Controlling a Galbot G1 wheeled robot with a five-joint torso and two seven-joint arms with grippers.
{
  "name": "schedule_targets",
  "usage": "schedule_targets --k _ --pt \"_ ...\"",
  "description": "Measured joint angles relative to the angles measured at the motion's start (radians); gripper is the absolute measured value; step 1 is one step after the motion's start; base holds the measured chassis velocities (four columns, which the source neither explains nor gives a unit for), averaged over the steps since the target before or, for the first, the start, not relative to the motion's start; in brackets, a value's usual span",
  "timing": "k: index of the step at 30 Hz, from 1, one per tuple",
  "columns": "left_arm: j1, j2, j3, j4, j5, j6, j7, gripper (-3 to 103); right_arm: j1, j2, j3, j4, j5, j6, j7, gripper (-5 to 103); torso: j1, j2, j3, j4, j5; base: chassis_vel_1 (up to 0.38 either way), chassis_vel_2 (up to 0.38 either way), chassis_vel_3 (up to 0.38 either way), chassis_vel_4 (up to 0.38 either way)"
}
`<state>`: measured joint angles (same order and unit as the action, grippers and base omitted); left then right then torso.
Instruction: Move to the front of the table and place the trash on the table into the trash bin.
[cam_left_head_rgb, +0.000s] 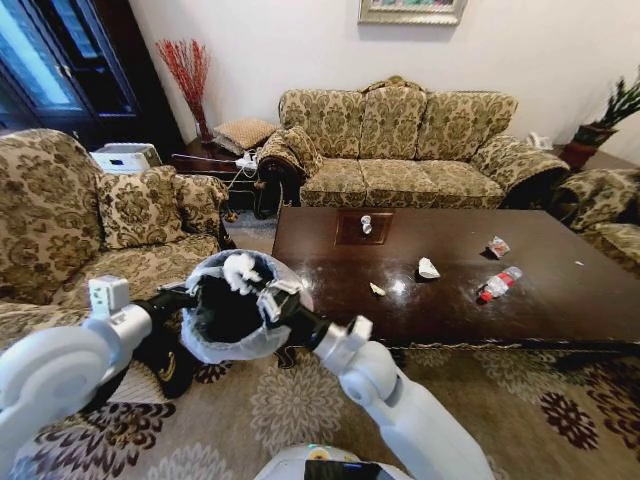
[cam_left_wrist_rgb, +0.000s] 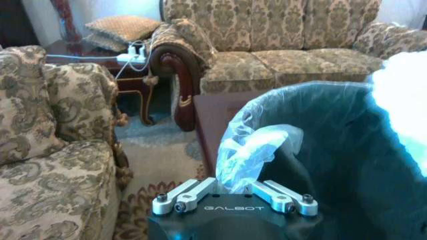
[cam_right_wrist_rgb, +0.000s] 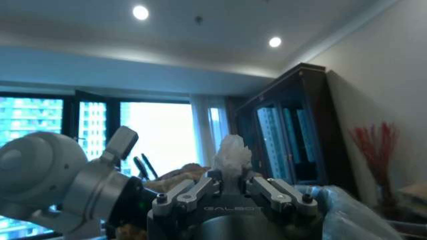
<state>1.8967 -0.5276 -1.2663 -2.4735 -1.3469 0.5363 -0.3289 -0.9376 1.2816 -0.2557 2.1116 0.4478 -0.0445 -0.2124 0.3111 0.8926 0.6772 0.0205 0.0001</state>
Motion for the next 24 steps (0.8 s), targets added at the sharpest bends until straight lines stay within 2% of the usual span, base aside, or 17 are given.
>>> schedule_targets --k 1,3,7,9,10,11,14,15,18,20,22,24 --pt "0.003 -0.004 -0.001 -0.006 -0.001 0.0 0.007 2 0.0 0.0 -0.004 0.001 -0.001 0.0 -0.003 22 0.0 0.0 0.0 0.0 0.0001 0.0 0.0 0.0 0.0" --pt "0.006 -0.009 -0.002 -0.005 -0.001 0.0 0.006 2 -0.001 0.0 -0.005 0.002 -0.003 0.004 -0.007 22 0.0 0.0 0.0 0.0 -0.0005 0.0 0.0 0.0 0.0" --pt "0.006 -0.019 -0.001 -0.002 0.001 0.0 0.006 2 -0.012 -0.004 -0.002 0.013 -0.007 0.019 -0.016 44 0.0 0.0 0.0 -0.0001 -0.0001 0.0 0.0 0.0 0.0" --pt "0.005 -0.02 0.003 -0.001 0.003 0.0 0.006 2 -0.017 -0.005 0.002 0.017 -0.008 0.024 -0.018 44 0.0 0.0 0.0 -0.0001 0.0 0.0 0.0 0.0 0.0" --pt "0.003 -0.02 0.006 -0.001 0.005 0.0 0.007 2 -0.023 -0.008 0.006 0.022 -0.009 0.028 -0.02 49 0.0 0.0 0.0 -0.0001 -0.0001 0.0 0.0 0.0 0.0" --pt "0.003 -0.02 0.006 -0.001 0.005 0.0 0.007 2 -0.023 -0.008 0.006 0.022 -0.009 0.028 -0.02 49 0.0 0.0 0.0 -0.0001 -0.0001 0.0 0.0 0.0 0.0" --pt "0.004 -0.019 0.009 0.004 0.013 0.0 0.007 2 -0.036 -0.019 0.023 0.047 -0.012 0.037 -0.023 65 0.0 0.0 0.0 -0.0001 0.0 0.0 0.0 0.0 0.0" --pt "0.004 -0.019 0.009 0.004 0.013 0.0 0.007 2 -0.036 -0.019 0.023 0.047 -0.012 0.037 -0.023 65 0.0 0.0 0.0 -0.0001 0.0 0.0 0.0 0.0 0.0" --pt "0.02 -0.014 0.005 0.009 0.027 0.002 0.012 2 -0.049 -0.037 0.05 0.069 -0.037 0.062 -0.041 82 0.0 0.0 0.0 -0.0001 -0.0001 0.0 0.0 0.0 0.0" --pt "0.022 -0.012 0.003 0.009 0.028 0.003 0.012 2 -0.053 -0.042 0.056 0.077 -0.04 0.066 -0.045 82 0.0 0.0 0.0 -0.0001 0.0 0.0 0.0 0.0 0.0" --pt "0.024 -0.008 0.001 0.01 0.029 0.004 0.013 2 -0.066 -0.049 0.073 0.098 -0.04 0.081 -0.048 92 0.0 0.0 0.0 -0.0001 0.0 0.0 0.0 0.0 0.0" --pt "0.025 -0.008 -0.001 0.012 0.03 0.005 0.013 2 -0.079 -0.052 0.093 0.116 -0.033 0.09 -0.046 92 0.0 0.0 0.0 -0.0001 0.0 0.0 0.0 0.0 0.0"
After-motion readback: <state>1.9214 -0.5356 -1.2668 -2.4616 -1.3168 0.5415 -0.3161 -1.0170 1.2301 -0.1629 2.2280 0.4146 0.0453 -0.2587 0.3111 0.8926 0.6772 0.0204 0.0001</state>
